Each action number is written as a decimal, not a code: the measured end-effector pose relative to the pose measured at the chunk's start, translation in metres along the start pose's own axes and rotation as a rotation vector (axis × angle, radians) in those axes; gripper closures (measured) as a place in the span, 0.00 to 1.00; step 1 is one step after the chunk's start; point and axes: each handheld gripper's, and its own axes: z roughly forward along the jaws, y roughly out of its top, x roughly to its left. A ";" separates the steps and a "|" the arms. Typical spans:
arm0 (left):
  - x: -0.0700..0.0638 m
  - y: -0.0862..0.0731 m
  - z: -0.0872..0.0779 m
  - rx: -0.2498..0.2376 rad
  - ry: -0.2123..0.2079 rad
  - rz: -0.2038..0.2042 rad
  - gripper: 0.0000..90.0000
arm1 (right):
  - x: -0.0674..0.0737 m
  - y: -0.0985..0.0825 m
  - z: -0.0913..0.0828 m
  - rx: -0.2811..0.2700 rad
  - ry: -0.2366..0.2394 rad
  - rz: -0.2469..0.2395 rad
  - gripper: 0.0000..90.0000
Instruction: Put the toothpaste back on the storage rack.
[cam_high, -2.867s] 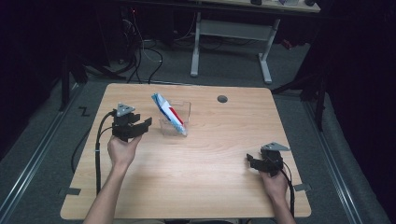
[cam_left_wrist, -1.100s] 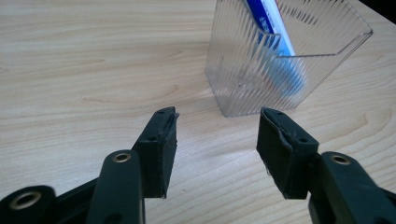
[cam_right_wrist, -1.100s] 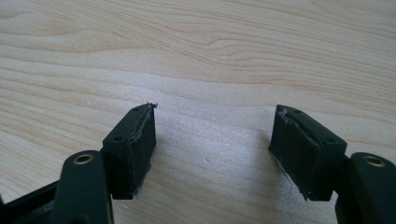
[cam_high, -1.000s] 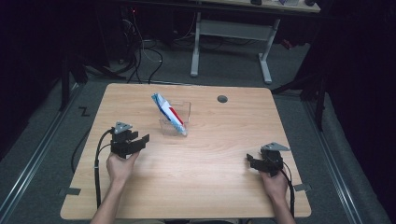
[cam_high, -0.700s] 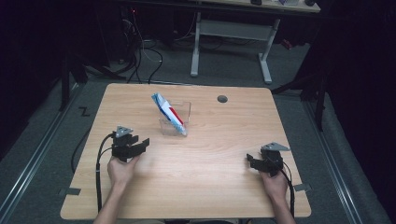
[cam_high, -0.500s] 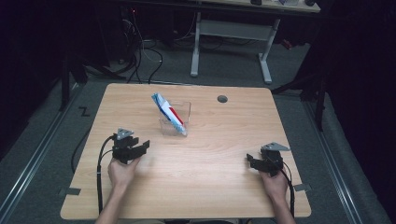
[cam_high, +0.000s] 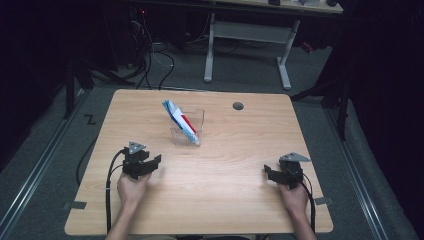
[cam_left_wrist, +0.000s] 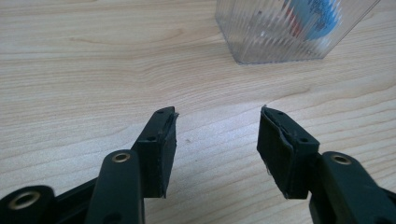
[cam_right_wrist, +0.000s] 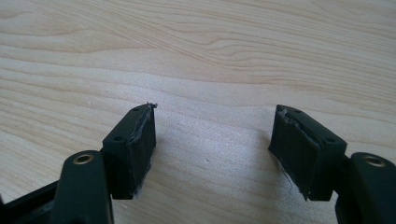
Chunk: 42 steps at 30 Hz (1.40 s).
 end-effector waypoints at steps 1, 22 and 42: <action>0.000 0.000 0.000 0.002 0.001 0.002 0.53 | 0.000 0.000 0.000 0.000 0.000 0.000 0.34; -0.004 -0.014 0.014 0.043 0.030 0.020 0.52 | 0.000 0.000 0.000 0.000 0.000 0.000 0.34; -0.016 -0.019 0.017 0.037 0.091 0.107 0.45 | 0.000 0.000 0.000 0.000 -0.001 0.002 0.34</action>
